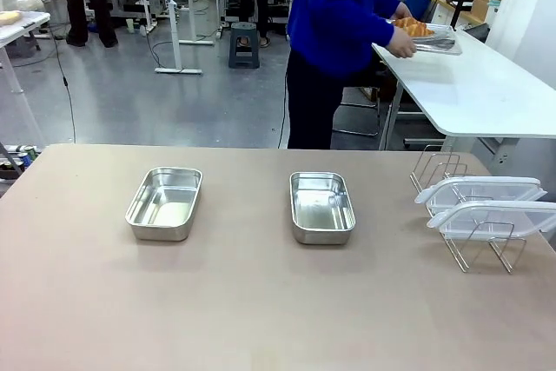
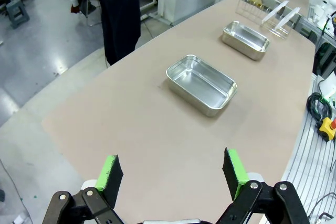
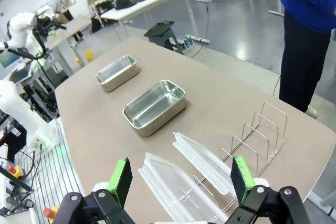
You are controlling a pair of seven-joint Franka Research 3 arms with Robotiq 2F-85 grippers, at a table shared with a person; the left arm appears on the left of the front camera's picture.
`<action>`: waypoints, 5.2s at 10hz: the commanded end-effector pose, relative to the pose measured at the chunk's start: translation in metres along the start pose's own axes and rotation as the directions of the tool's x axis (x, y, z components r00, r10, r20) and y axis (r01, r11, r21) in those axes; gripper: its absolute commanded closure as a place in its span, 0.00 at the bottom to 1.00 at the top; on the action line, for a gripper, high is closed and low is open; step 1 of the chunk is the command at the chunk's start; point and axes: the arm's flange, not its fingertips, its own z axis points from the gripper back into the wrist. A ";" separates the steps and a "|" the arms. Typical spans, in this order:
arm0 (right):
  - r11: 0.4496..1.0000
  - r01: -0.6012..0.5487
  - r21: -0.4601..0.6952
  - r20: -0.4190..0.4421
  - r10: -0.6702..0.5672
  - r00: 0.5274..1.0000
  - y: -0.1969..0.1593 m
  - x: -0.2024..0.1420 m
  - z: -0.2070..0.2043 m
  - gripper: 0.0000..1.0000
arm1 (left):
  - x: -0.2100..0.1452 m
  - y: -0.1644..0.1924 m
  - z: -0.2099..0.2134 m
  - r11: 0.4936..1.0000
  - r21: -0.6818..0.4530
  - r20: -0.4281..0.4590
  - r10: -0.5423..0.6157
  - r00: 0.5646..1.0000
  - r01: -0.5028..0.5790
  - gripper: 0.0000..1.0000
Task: Place the bread in airtight containers.
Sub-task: Lift both Airtight Container.
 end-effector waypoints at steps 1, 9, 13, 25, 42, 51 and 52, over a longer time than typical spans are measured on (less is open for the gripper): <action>1.000 -0.027 0.003 0.026 0.027 0.999 -0.004 0.003 0.000 0.00 | 0.001 0.002 0.001 1.000 -0.003 0.029 -0.019 0.999 0.020 0.00; 1.000 -0.027 0.003 0.026 0.027 0.999 -0.004 0.003 0.000 0.00 | 0.001 0.002 0.001 1.000 -0.003 0.029 -0.019 0.999 0.020 0.00; 1.000 -0.027 0.003 0.026 0.027 0.999 -0.004 0.003 0.000 0.00 | 0.001 0.002 0.001 1.000 -0.003 0.029 -0.019 0.999 0.020 0.00; 1.000 -0.027 0.003 0.026 0.027 0.999 -0.004 0.003 0.000 0.00 | 0.001 0.002 0.001 1.000 -0.003 0.029 -0.019 0.999 0.020 0.00; 0.905 0.151 -0.396 -0.517 -0.356 0.778 0.111 0.191 -0.216 0.00 | 0.198 0.020 -0.176 0.735 0.556 -0.350 0.631 0.693 -0.388 0.00; 0.804 0.102 -0.585 -0.511 -0.464 0.723 0.120 0.152 -0.281 0.00 | 0.168 0.022 -0.228 0.701 0.600 -0.323 0.654 0.684 -0.386 0.00; 0.768 0.112 -0.630 -0.487 -0.504 0.714 0.128 0.147 -0.305 0.00 | 0.166 0.015 -0.243 0.714 0.575 -0.315 0.643 0.698 -0.399 0.00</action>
